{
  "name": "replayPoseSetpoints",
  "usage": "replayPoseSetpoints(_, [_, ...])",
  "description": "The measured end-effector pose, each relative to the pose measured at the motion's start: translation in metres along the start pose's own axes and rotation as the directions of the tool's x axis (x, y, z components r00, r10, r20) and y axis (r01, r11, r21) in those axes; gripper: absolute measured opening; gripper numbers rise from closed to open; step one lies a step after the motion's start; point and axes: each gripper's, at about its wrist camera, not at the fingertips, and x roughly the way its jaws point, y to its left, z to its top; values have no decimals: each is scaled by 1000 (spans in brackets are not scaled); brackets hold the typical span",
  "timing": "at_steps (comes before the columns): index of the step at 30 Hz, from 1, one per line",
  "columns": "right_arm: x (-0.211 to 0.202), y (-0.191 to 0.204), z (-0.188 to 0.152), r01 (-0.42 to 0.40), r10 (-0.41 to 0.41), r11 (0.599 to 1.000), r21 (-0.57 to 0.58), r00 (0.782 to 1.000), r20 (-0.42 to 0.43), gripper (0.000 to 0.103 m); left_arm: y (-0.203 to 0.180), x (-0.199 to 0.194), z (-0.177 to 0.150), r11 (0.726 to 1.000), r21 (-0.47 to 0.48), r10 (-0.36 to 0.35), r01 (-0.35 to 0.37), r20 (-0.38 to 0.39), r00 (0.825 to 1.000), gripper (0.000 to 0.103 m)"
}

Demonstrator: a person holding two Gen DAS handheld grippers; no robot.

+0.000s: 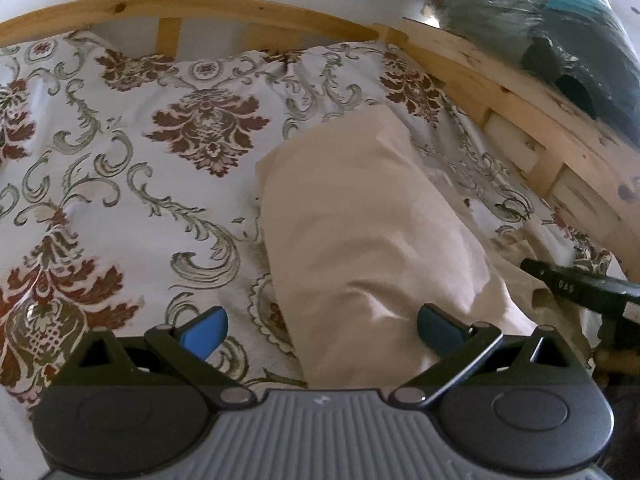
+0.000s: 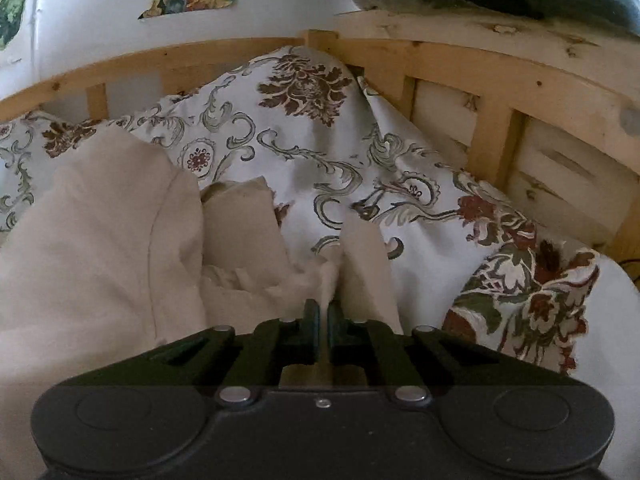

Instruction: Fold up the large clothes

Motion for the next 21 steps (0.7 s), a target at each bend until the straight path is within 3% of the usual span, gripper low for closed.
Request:
replayPoseSetpoints(2, [-6, -1, 1, -4, 3, 1000, 11, 1000, 19, 17, -3, 2, 0, 1000, 16, -8, 8, -6, 1000, 102])
replayPoseSetpoints(4, [-15, -5, 2, -16, 14, 999, 44, 999, 33, 39, -6, 3, -1, 999, 32, -9, 9, -9, 1000, 102])
replayPoseSetpoints(5, [-19, -7, 5, -28, 25, 998, 64, 999, 46, 45, -6, 3, -1, 999, 37, -7, 7, -7, 1000, 102])
replayPoseSetpoints(7, [-30, -11, 6, -31, 23, 995, 93, 995, 92, 79, -7, 3, -1, 999, 39, -7, 7, -7, 1000, 102])
replayPoseSetpoints(9, [-34, -16, 6, 6, -17, 995, 103, 994, 105, 93, -6, 3, -1, 999, 34, -11, 11, -9, 1000, 102])
replayPoseSetpoints(11, [-27, -23, 5, -8, -1, 990, 140, 998, 65, 93, -5, 3, -1, 1000, 26, -15, 15, -12, 1000, 103])
replayPoseSetpoints(13, [-16, -29, 3, -65, 66, 975, 211, 998, -1, 93, -5, 4, 0, 1000, 23, -16, 16, -14, 1000, 103])
replayPoseSetpoints(16, [-8, -33, -4, -172, 199, 933, 316, 979, -55, 88, -5, 5, 0, 999, 29, -15, 15, -14, 1000, 103])
replayPoseSetpoints(21, [-7, -21, -7, -119, 149, 961, 249, 983, -103, 73, -6, 5, 1, 999, 29, -16, 16, -17, 1000, 103])
